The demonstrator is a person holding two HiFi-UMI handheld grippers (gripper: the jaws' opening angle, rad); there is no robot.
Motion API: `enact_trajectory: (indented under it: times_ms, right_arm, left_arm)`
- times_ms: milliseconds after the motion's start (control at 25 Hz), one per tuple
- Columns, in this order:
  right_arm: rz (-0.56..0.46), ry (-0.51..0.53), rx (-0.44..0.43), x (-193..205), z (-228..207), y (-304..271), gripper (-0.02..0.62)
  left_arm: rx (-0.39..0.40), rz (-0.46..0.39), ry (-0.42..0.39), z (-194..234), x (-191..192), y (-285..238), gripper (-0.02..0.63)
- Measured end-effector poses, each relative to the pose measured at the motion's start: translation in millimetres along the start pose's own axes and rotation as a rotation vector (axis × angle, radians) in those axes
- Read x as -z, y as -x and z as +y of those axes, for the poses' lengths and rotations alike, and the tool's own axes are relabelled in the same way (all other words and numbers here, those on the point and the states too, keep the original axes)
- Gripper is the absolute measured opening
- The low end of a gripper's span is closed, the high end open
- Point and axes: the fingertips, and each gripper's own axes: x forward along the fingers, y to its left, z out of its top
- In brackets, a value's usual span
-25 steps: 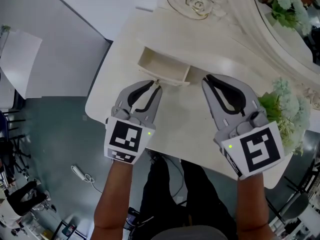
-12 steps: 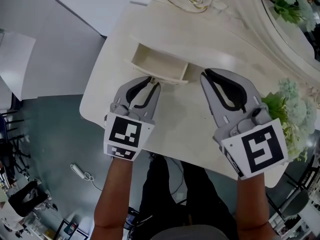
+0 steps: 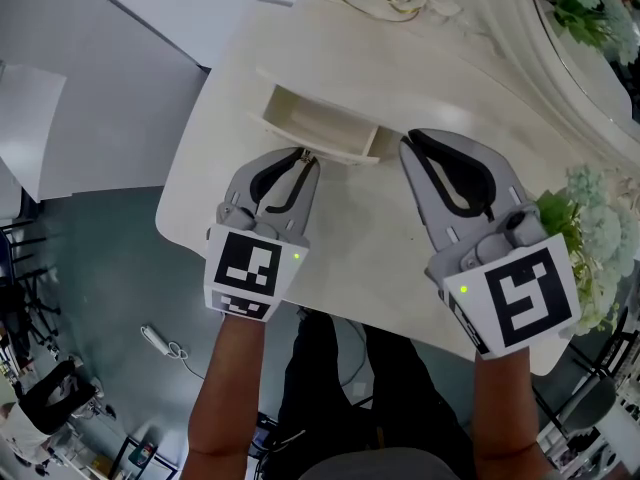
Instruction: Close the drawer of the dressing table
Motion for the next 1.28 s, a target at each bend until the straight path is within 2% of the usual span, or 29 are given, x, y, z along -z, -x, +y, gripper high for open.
enact_trajectory:
  times_ms: [1280]
  right_arm:
    - [0.022, -0.001, 0.033, -5, -32, -18, 0.028]
  left_arm:
    - [0.013, 0.021, -0.022, 16, -23, -41, 0.061]
